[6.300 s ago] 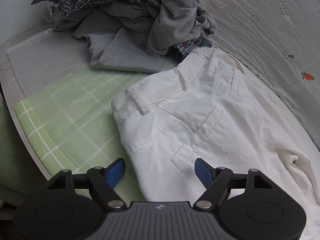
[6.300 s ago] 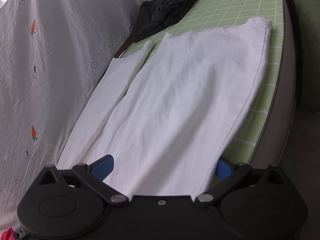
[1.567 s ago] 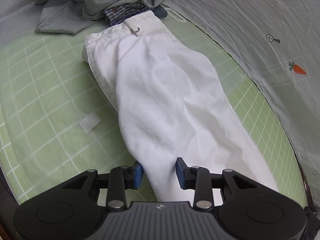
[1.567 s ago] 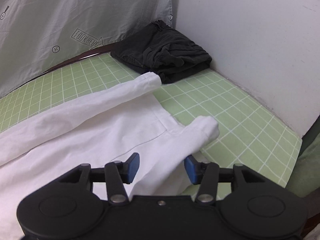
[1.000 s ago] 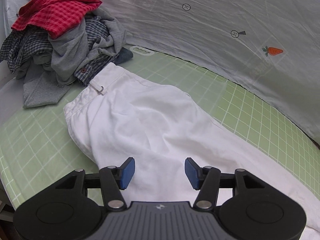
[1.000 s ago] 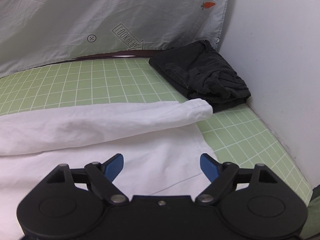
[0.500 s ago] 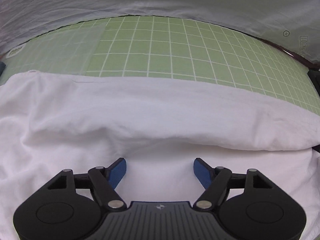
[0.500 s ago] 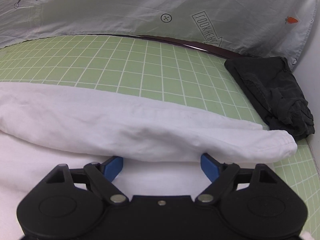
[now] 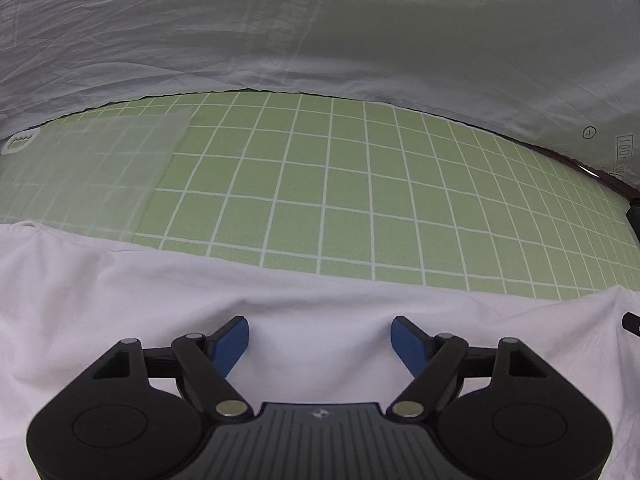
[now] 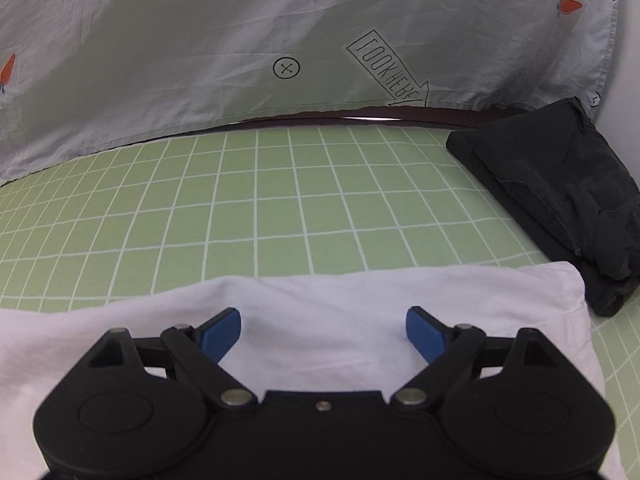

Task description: Fold clothes

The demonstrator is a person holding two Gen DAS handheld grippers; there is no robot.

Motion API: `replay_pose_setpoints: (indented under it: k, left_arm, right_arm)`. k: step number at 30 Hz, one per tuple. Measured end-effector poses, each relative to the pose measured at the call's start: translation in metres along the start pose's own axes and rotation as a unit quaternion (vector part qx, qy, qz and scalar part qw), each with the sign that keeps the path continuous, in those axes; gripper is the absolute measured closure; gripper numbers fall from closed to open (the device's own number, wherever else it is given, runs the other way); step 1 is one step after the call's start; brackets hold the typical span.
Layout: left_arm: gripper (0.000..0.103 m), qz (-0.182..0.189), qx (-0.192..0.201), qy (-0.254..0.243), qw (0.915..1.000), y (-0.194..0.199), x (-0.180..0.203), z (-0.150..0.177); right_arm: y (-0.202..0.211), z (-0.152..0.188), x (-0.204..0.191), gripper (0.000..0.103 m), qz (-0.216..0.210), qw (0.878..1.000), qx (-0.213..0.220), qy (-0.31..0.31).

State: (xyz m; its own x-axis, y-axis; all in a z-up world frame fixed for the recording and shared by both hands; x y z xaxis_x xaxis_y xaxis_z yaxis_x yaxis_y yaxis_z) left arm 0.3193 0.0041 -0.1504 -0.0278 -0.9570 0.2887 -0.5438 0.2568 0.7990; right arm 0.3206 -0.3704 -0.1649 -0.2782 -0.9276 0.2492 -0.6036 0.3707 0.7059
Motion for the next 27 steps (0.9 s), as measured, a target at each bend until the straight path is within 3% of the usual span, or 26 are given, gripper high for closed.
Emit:
replay_pose_setpoints:
  k: [8,12,20,23,26,27]
  left_arm:
    - [0.024,0.004,-0.039,0.006,0.9992,0.037,-0.001,0.058]
    - [0.023,0.015,-0.039,0.037,0.9985,0.056,-0.01,0.087]
    - [0.021,-0.004,-0.021,0.016,0.9996,0.083,-0.002,0.115]
    - [0.02,-0.008,-0.016,0.009,0.9998,0.089,0.003,0.121]
    - [0.017,-0.016,-0.021,-0.006,0.9996,0.088,0.009,0.126]
    - [0.017,-0.02,-0.023,-0.011,0.9995,0.086,0.011,0.128]
  right_arm:
    - [0.055,0.089,0.06,0.007,0.02,0.997,-0.048,-0.058]
    - [0.081,0.121,0.085,0.006,0.041,0.994,-0.063,-0.075]
    - [0.128,0.139,0.145,0.006,0.088,0.985,-0.001,-0.145]
    - [0.123,0.144,0.173,0.007,0.119,0.978,-0.007,-0.172]
    - [0.112,0.151,0.194,0.017,0.118,0.97,-0.024,-0.211]
    - [0.109,0.152,0.198,0.026,0.113,0.969,-0.028,-0.219]
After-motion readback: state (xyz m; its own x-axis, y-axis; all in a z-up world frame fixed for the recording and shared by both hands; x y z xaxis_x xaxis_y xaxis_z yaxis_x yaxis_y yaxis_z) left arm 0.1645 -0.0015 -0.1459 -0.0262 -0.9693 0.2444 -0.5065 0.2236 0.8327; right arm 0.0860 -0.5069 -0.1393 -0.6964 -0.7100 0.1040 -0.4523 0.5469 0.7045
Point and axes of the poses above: each gripper's, at about its wrist camera, not at the fingertips, and y roughly against the way its jaws point, x to its right, z to its underside, the point moved 5 cm from there along -y, roughly the way its jaws point, and after that the axes turned 13 degrees about z, right-handed, at the moved point
